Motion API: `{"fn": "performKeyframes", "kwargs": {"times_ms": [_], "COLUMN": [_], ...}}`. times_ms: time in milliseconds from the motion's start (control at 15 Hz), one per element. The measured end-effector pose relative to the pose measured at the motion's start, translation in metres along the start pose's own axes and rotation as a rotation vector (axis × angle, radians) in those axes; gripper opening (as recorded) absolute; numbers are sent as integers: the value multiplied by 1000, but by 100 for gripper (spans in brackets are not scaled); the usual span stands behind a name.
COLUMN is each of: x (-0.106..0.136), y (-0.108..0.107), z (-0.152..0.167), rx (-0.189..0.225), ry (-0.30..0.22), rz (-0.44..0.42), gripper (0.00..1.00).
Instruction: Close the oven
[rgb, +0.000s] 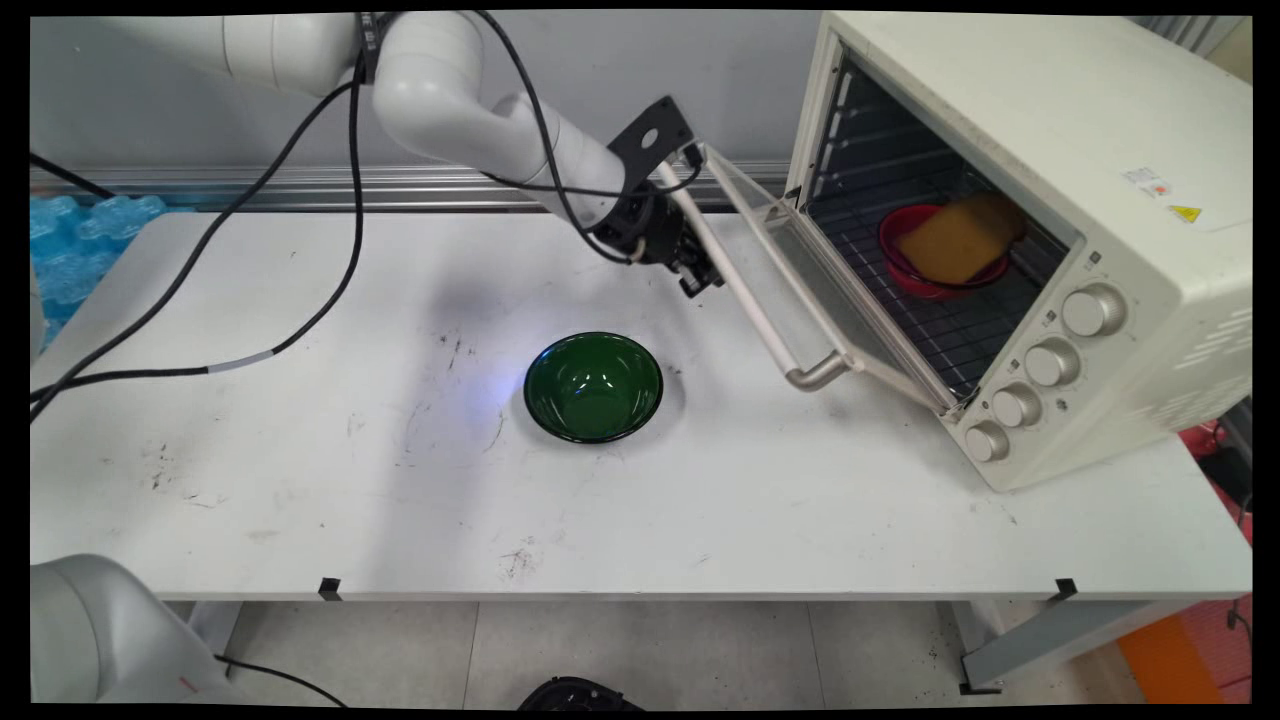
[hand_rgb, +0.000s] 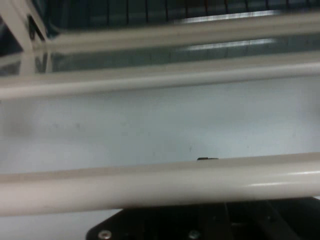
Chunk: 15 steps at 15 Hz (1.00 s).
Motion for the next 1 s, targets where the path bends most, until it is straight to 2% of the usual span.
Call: {"fn": "performKeyframes", "kwargs": {"times_ms": [267,1000], "x": [21,96], "y": [2,11], "z": [-2,12], "rx": [-1,-15], "ry": [49,196], "rz": [4,51], "gripper": [0,0]}}
